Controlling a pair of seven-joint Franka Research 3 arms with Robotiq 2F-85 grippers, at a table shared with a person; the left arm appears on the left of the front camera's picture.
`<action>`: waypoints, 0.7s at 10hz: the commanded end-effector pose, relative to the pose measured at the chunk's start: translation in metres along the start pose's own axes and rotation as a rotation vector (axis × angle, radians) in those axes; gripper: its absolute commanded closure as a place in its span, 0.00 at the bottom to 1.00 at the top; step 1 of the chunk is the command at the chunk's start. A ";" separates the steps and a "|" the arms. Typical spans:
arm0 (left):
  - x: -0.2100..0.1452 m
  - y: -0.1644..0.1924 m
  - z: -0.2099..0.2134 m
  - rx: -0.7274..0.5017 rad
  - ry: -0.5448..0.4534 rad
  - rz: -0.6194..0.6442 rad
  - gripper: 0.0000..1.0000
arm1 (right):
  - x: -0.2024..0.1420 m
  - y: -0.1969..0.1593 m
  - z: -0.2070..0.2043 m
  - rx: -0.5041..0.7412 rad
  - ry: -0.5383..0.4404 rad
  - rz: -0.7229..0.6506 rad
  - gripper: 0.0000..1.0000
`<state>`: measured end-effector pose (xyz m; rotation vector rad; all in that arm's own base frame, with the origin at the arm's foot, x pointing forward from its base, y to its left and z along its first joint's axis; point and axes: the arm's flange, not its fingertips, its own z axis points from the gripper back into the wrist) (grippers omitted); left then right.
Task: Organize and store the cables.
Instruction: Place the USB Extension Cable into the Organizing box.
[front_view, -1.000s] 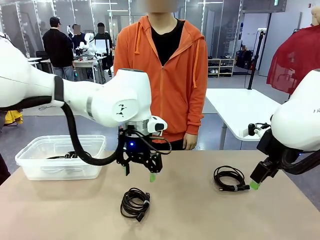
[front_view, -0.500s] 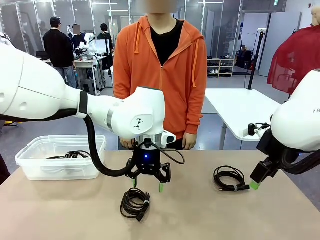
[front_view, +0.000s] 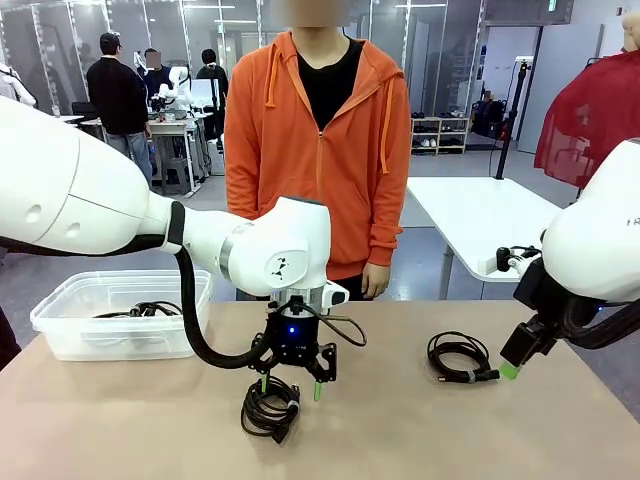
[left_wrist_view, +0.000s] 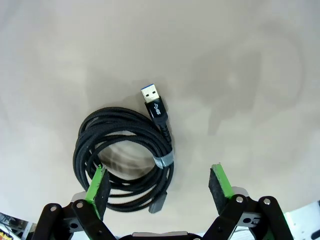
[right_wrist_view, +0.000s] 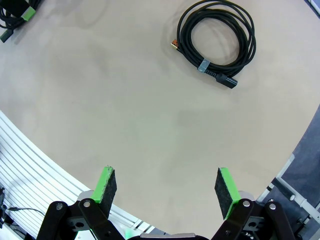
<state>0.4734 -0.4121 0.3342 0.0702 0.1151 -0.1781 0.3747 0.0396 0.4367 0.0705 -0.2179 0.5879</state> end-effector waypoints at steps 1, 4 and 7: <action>0.004 -0.004 -0.006 0.029 -0.034 0.025 0.00 | 0.001 0.000 -0.002 -0.017 0.002 -0.024 0.00; 0.008 -0.005 -0.022 0.026 -0.010 0.032 0.00 | 0.001 0.000 -0.002 -0.017 0.002 -0.024 0.00; 0.013 -0.003 -0.031 0.013 -0.021 0.008 0.00 | 0.001 0.000 -0.002 -0.017 0.002 -0.024 0.00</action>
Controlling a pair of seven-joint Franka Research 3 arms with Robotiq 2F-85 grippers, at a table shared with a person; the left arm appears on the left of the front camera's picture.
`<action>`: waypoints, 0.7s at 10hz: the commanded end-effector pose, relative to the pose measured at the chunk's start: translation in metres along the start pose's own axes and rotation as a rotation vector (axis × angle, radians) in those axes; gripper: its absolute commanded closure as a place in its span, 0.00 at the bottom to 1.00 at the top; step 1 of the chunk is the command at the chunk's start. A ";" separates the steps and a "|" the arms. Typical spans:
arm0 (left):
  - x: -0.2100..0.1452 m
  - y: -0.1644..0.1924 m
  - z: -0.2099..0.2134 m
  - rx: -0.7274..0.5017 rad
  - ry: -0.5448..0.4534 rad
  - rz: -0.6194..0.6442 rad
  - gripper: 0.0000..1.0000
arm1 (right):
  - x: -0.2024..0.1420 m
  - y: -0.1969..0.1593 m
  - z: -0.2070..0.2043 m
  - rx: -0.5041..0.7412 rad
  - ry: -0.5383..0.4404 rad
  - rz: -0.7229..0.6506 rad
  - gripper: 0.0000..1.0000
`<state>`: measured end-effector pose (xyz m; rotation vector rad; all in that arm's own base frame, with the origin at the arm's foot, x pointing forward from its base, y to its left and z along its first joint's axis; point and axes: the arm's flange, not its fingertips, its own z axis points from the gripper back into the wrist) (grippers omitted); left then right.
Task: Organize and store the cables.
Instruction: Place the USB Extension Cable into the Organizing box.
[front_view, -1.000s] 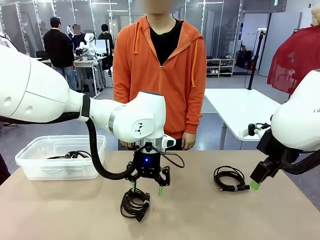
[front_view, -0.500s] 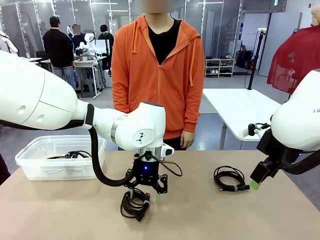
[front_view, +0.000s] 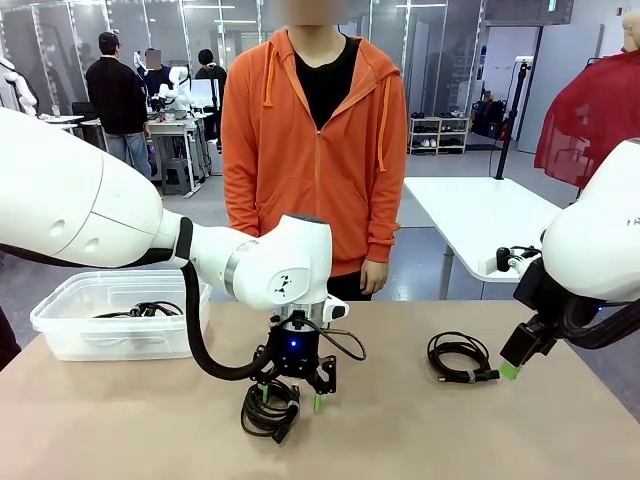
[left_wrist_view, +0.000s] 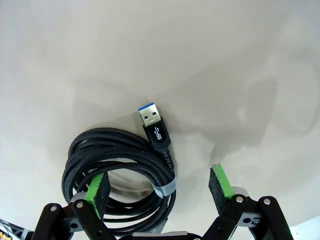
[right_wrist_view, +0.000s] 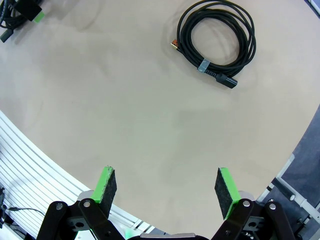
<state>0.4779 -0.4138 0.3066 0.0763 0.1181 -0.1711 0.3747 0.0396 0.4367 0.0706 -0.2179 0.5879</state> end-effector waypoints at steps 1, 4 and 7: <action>0.005 0.001 -0.006 0.005 -0.017 -0.006 0.00 | 0.001 0.000 -0.002 -0.017 0.002 -0.024 0.00; 0.005 0.002 -0.005 0.007 -0.026 -0.023 0.90 | 0.001 0.000 -0.002 -0.017 0.002 -0.024 0.00; 0.002 0.000 -0.004 0.015 -0.017 -0.024 1.00 | 0.001 0.000 -0.002 -0.017 0.002 -0.024 0.00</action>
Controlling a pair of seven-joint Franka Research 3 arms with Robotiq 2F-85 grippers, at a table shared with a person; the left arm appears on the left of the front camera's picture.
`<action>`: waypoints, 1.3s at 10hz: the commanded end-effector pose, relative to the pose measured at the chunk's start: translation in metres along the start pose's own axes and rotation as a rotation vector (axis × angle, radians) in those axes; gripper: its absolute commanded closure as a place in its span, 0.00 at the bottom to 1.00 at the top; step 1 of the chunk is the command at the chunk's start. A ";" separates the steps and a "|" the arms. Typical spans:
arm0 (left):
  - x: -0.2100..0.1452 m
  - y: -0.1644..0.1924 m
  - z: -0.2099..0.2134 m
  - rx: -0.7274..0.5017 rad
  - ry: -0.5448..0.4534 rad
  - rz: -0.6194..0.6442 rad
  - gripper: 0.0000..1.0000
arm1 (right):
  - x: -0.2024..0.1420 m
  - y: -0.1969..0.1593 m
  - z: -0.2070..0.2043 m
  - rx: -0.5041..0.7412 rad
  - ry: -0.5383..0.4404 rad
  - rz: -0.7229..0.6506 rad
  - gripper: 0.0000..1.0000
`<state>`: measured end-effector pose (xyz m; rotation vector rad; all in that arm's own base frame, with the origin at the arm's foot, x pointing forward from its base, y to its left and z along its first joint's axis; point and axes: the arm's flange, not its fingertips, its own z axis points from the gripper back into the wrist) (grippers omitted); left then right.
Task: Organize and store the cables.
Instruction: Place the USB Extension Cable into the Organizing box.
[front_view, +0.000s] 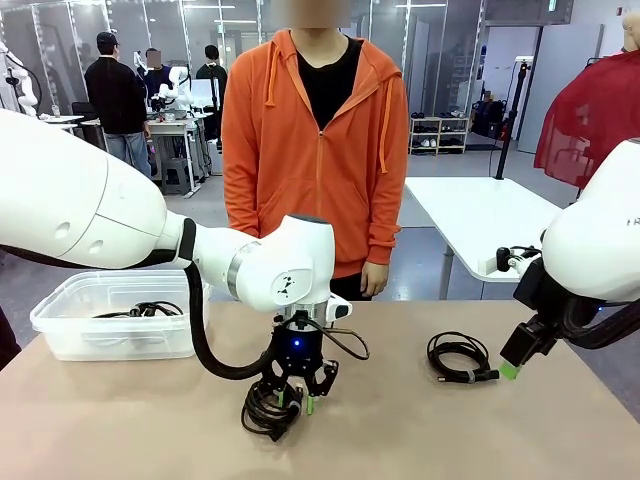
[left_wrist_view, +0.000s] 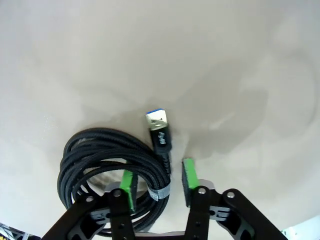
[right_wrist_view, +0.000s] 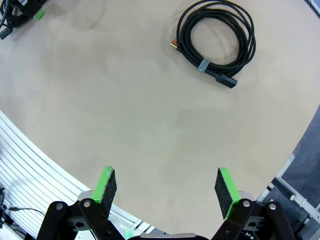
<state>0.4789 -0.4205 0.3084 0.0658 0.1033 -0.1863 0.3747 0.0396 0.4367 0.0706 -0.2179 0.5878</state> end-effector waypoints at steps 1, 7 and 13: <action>-0.001 0.006 -0.005 0.026 0.004 -0.006 0.95 | 0.001 0.000 -0.002 -0.017 0.002 -0.024 0.00; -0.008 0.010 0.032 0.004 -0.025 0.000 1.00 | 0.001 0.000 -0.002 -0.017 0.002 -0.024 0.00; -0.063 0.082 0.181 0.033 -0.087 -0.344 1.00 | 0.001 0.000 -0.002 -0.017 0.002 -0.024 0.00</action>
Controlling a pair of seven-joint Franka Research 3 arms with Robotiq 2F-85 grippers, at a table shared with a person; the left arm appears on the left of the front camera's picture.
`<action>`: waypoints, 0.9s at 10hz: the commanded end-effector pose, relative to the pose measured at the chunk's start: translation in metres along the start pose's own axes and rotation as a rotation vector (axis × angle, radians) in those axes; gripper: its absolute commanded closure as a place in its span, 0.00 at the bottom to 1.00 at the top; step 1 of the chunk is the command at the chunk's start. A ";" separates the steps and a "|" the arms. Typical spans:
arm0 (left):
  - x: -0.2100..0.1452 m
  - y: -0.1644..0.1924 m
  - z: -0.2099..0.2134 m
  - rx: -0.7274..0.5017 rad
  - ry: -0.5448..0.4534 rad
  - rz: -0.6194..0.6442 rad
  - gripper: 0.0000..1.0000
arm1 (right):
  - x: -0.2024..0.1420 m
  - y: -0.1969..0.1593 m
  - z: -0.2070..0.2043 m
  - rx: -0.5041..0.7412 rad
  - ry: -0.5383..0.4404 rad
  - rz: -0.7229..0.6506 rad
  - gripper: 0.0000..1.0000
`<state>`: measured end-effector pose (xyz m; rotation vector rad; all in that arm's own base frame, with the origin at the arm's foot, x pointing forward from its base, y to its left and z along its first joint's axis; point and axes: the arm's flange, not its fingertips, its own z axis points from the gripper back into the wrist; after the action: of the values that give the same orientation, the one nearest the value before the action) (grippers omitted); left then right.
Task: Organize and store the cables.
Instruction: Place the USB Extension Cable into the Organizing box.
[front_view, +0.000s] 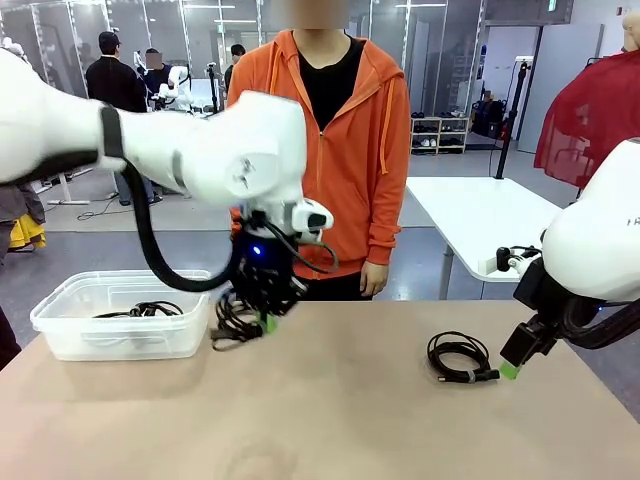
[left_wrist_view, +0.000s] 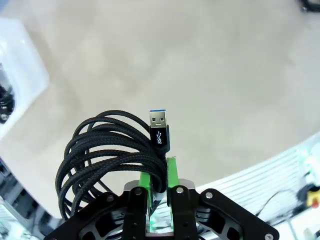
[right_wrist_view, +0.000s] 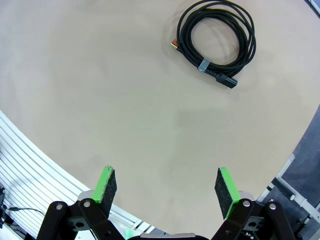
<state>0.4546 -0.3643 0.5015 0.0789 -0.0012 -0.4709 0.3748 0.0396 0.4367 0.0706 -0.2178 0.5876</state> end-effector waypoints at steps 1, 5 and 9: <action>-0.029 0.040 0.012 -0.019 0.018 -0.075 1.00 | 0.001 0.000 -0.002 -0.017 0.002 -0.024 0.00; -0.060 0.163 0.048 -0.088 -0.102 0.135 1.00 | 0.001 0.000 -0.002 -0.017 0.002 -0.024 0.00; -0.029 0.258 0.039 -0.144 -0.246 0.242 1.00 | 0.001 0.000 -0.002 -0.017 0.002 -0.024 0.00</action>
<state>0.5292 -0.1139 0.5710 -0.0855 -0.1791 -0.2040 0.3749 0.0394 0.4369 0.0705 -0.2182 0.5872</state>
